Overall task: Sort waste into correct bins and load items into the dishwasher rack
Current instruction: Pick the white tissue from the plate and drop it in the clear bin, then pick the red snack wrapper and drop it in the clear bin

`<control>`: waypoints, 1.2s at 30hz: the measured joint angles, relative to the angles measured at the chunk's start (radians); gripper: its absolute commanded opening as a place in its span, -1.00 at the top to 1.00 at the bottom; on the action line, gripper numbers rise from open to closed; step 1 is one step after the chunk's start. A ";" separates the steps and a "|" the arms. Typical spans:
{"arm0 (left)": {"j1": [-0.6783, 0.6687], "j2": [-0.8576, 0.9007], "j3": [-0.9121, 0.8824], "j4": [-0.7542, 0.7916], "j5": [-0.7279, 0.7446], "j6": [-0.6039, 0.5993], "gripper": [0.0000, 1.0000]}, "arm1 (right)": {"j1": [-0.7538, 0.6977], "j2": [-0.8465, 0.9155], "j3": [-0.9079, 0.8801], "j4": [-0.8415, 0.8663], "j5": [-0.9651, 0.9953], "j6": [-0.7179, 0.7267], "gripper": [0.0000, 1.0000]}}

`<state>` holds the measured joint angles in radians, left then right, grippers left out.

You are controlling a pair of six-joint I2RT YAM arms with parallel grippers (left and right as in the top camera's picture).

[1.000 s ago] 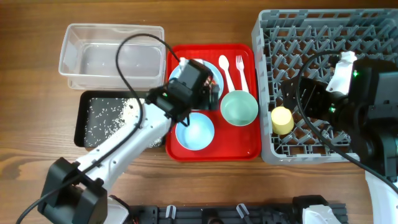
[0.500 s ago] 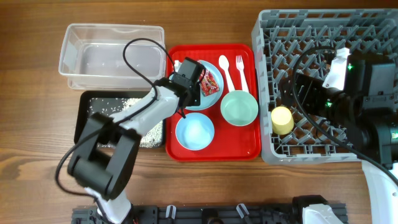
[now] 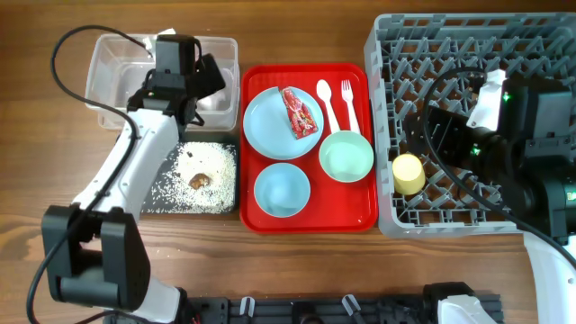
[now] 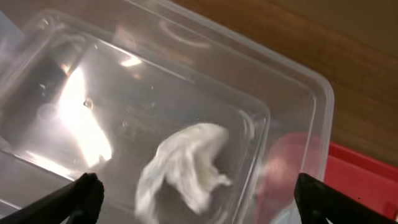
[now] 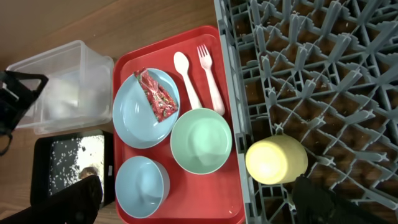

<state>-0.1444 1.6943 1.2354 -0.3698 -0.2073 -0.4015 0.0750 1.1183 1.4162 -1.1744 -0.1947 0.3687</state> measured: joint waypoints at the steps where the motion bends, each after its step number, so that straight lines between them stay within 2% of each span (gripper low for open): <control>1: -0.004 -0.003 0.011 -0.044 0.031 0.000 -0.99 | 0.000 0.000 0.000 -0.001 0.000 0.000 -0.99; 3: -0.035 -0.013 0.050 -0.109 0.060 0.000 -0.97 | 0.000 0.000 0.000 -0.006 0.000 0.000 -0.98; 4: -0.061 -0.022 0.063 -0.115 0.066 0.000 -0.83 | 0.000 0.000 0.000 -0.008 0.000 0.000 -0.99; 6: -0.134 -0.045 0.085 -0.118 0.081 -0.002 -0.76 | 0.000 0.000 0.000 -0.014 0.000 0.000 -0.99; 8: -0.248 -0.044 0.097 -0.125 0.091 0.000 -0.48 | 0.000 0.000 0.000 -0.020 0.000 0.000 -0.99; 9: -0.298 -0.029 0.098 -0.123 0.098 0.003 -0.47 | 0.000 0.000 0.000 -0.023 0.000 0.000 -0.98; 13: -0.417 0.151 0.106 -0.028 0.104 -0.028 -0.46 | 0.000 0.000 0.000 -0.023 0.000 0.000 -0.98; 15: -0.439 0.257 0.105 -0.002 0.106 -0.070 -0.34 | 0.000 0.000 0.000 -0.023 0.000 0.000 -0.98; 17: -0.444 0.336 0.105 0.025 0.109 -0.111 -0.12 | 0.000 0.000 0.000 -0.023 0.000 0.000 -0.98; 19: -0.444 0.368 0.105 0.037 0.107 -0.134 0.18 | 0.000 0.000 0.000 -0.023 0.000 0.000 -0.98; 20: -0.444 0.368 0.105 0.043 0.108 -0.135 0.50 | 0.000 0.000 0.000 -0.023 0.000 0.000 -0.98; 22: -0.444 0.371 0.105 0.042 0.108 -0.150 0.92 | 0.000 0.000 0.000 -0.023 0.000 0.000 -0.99; 26: -0.444 0.373 0.106 0.015 0.109 -0.154 0.92 | 0.000 0.000 0.000 -0.031 0.000 0.000 -0.98; 30: -0.444 0.305 0.121 -0.127 0.103 -0.135 0.92 | 0.000 0.000 0.000 -0.035 0.000 0.000 -0.98; 36: -0.393 -0.027 0.196 -0.174 -0.139 -0.034 0.92 | 0.000 0.000 0.000 -0.037 0.000 0.000 -0.98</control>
<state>-0.5377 1.6676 1.4311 -0.5442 -0.3462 -0.4358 0.0750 1.1187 1.4162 -1.2114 -0.1947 0.3687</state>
